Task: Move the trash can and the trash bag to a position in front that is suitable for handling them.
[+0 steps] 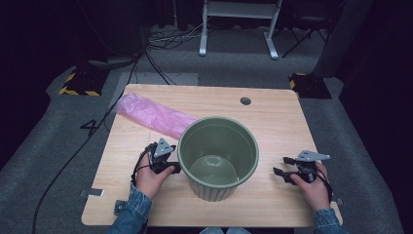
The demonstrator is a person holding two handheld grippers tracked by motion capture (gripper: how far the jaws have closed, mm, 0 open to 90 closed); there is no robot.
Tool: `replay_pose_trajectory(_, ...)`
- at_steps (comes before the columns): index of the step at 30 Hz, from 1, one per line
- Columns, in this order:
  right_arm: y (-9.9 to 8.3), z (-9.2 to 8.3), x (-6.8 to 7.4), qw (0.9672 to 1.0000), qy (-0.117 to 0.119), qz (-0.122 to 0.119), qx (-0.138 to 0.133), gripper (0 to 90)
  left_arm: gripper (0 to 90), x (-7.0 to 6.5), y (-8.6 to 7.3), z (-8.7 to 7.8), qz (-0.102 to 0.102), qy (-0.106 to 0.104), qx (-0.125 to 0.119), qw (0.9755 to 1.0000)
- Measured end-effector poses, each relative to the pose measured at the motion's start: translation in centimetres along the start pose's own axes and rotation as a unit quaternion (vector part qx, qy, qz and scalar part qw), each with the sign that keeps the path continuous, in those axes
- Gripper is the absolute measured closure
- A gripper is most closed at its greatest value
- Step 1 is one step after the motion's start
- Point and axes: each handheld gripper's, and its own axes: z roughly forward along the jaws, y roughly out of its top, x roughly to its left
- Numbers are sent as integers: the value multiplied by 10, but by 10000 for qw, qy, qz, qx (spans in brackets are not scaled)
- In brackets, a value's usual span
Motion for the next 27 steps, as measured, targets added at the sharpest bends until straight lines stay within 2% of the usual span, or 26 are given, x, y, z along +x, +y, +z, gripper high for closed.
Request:
replay_pose_trajectory(2,11,10,13,9996,128,-251,50,274,342,-3,3,5,64,-25,39,10000)
replay_pose_trajectory(4,22,19,24,9988,304,-373,69,274,357,-8,5,7,164,-16,51,9999)
replay_pose_trajectory(5,30,26,32,9982,409,-434,32,273,359,-10,5,8,155,-61,44,9999)
replay_pose_trajectory(6,42,34,43,9967,622,-519,-58,274,360,-11,5,8,187,-98,49,9998)
replay_pose_trajectory(8,47,37,47,9962,686,-533,-98,275,364,-15,5,9,206,-174,46,9996)
replay_pose_trajectory(9,57,39,54,9949,795,-582,-221,285,371,-19,5,8,250,-208,61,9995)
replay_pose_trajectory(13,60,35,58,9953,621,-709,-198,308,392,-31,4,4,400,-249,128,9988)
replay_pose_trajectory(14,56,31,58,9951,722,-648,-183,305,386,-34,4,3,424,-295,138,9986)
replay_pose_trajectory(16,53,29,58,9950,779,-599,-204,293,369,-38,5,4,411,-343,158,9984)
replay_pose_trajectory(18,45,23,55,9956,771,-429,-316,278,325,-38,7,5,396,-252,143,9988)
replay_pose_trajectory(19,41,21,53,9963,699,-379,-312,284,321,-36,9,5,415,-173,147,9989)
replay_pose_trajectory(22,30,16,46,9984,454,-326,-68,285,302,-29,17,11,200,-24,119,9997)
replay_pose_trajectory(25,18,10,38,9996,254,-147,56,286,278,-19,25,25,154,151,195,9996)
replay_pose_trajectory(27,12,8,34,9998,121,-113,143,283,256,-14,30,37,147,200,256,9994)
